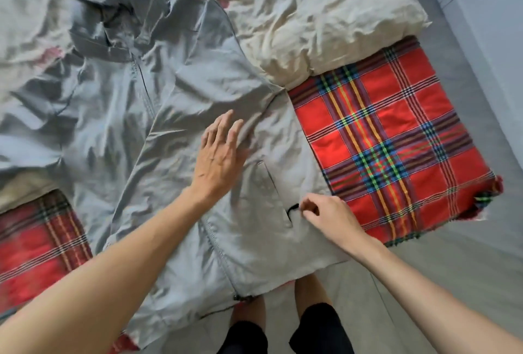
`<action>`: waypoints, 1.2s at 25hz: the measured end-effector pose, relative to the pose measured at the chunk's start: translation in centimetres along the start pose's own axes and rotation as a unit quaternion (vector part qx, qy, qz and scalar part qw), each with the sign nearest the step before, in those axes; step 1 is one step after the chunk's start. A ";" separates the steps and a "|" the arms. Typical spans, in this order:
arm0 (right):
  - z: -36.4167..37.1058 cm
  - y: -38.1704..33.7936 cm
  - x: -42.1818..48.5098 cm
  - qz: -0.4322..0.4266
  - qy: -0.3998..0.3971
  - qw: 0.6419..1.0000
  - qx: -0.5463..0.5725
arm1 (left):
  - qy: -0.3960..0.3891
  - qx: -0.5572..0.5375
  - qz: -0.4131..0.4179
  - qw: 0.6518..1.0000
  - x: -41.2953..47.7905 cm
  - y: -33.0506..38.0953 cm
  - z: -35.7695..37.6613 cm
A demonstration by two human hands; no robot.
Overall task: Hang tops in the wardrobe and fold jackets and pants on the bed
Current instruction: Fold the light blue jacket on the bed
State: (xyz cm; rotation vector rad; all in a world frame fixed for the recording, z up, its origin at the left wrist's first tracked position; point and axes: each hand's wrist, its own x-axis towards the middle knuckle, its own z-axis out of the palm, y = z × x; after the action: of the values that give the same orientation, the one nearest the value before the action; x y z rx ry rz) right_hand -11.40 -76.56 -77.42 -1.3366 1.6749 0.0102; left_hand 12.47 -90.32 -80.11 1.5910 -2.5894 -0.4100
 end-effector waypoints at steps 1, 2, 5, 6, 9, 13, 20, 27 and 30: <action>0.2 -2.0 1.5 -0.033 0.008 0.999 -0.023 | -0.002 0.007 -0.053 0.999 -2.6 -1.5 -0.3; 0.3 -4.2 2.8 -0.072 0.029 0.996 -0.036 | -0.007 0.018 -0.100 0.995 -5.2 -2.8 -0.5; 1.8 -12.5 7.2 -0.242 0.127 0.956 -0.104 | -0.060 0.061 -0.221 0.971 -14.0 -7.3 -0.6; 2.9 -15.2 8.6 -0.293 0.138 0.937 -0.129 | -0.093 0.061 -0.252 0.961 -17.2 -8.9 -0.4; 5.8 -19.3 12.4 -0.340 0.066 0.904 -0.250 | -0.161 0.041 -0.271 0.948 -23.7 -11.8 0.2; 8.0 -21.4 15.4 -0.255 0.011 0.901 -0.351 | -0.097 -0.011 -0.204 0.974 -26.8 -14.4 -0.9; 16.0 -34.6 15.7 -0.412 0.073 0.862 -0.287 | 0.203 -0.432 -0.550 0.685 -25.8 -24.1 -7.7; 20.5 -46.6 22.9 -0.290 0.064 0.907 -0.299 | 0.289 -0.766 -0.513 0.258 -19.0 -37.2 -14.2; 21.0 -48.4 23.3 -0.280 0.096 0.899 -0.323 | 0.283 -0.787 -0.522 0.170 -17.9 -40.0 -14.9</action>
State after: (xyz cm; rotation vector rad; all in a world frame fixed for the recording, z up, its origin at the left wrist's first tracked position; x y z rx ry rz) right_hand 40.24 -102.23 -79.09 -2.3599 1.4299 0.1083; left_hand 58.33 -94.35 -75.05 1.2531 0.5661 -1.3050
